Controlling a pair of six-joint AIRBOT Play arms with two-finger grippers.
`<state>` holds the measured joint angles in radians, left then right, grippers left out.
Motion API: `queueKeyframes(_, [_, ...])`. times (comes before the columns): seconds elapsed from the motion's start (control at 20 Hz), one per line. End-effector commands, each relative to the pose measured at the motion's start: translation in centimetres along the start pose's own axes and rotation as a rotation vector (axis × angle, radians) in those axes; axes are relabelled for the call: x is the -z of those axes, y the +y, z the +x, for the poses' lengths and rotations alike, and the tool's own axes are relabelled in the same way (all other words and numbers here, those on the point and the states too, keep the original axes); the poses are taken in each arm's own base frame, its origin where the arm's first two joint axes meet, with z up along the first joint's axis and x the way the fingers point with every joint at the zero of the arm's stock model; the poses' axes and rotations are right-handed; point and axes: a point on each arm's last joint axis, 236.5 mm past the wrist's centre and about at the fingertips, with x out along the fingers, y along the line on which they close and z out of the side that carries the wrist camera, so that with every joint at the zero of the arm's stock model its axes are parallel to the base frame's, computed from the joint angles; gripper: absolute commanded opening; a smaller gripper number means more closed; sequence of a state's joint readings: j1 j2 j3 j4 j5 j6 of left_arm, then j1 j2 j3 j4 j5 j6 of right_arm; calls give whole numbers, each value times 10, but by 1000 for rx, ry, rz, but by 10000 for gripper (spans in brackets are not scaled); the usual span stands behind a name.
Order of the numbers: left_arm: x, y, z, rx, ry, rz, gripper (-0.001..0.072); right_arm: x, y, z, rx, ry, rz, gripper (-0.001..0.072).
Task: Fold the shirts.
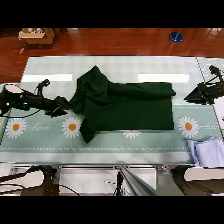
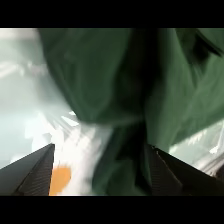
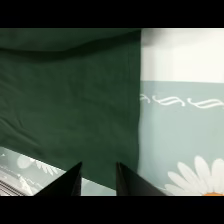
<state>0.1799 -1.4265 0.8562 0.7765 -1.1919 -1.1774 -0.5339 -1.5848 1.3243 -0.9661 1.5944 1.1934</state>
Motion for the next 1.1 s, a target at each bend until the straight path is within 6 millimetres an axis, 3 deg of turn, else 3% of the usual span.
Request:
queueKeyframes(0.0, [-17, 1, 30, -5, -45, -32, 663, -5, 6, 1, -29, -23, -3, 320])
queueKeyframes(0.1, [-35, -1, 40, 14, -111, -75, 635, -6, 11, 1, -50, -27, -4, 320])
queueKeyframes(0.2, [-50, -3, 44, 45, -167, -138, 196, -6, 15, 1, -66, -26, -8, 320])
queueKeyframes(0.25, [-53, -3, 45, 55, -174, -150, 114, -6, 15, 1, -67, -26, -8, 320])
queueKeyframes(0.35, [-50, -4, 45, 60, -161, -143, 29, -5, 15, 1, -66, -25, -8, 319])
queueKeyframes(0.45, [-41, -9, 44, 79, -124, -117, 28, -2, 7, 1, -32, -13, -9, 312])
queueKeyframes(0.6, [-25, -18, 43, 118, -54, -79, 28, 13, -23, 1, 93, 53, 5, 319])
queueKeyframes(0.8, [-15, -24, 43, 141, -14, -39, 28, 38, -23, 19, 26, 104, 21, 429])
queueKeyframes(0.95, [-15, -24, 43, 141, -14, -39, 28, 68, -30, 42, -17, 144, 76, 435])
queueKeyframes(1.05, [-15, -24, 43, 141, -15, -22, 28, 74, -17, 58, -103, 86, 98, 435])
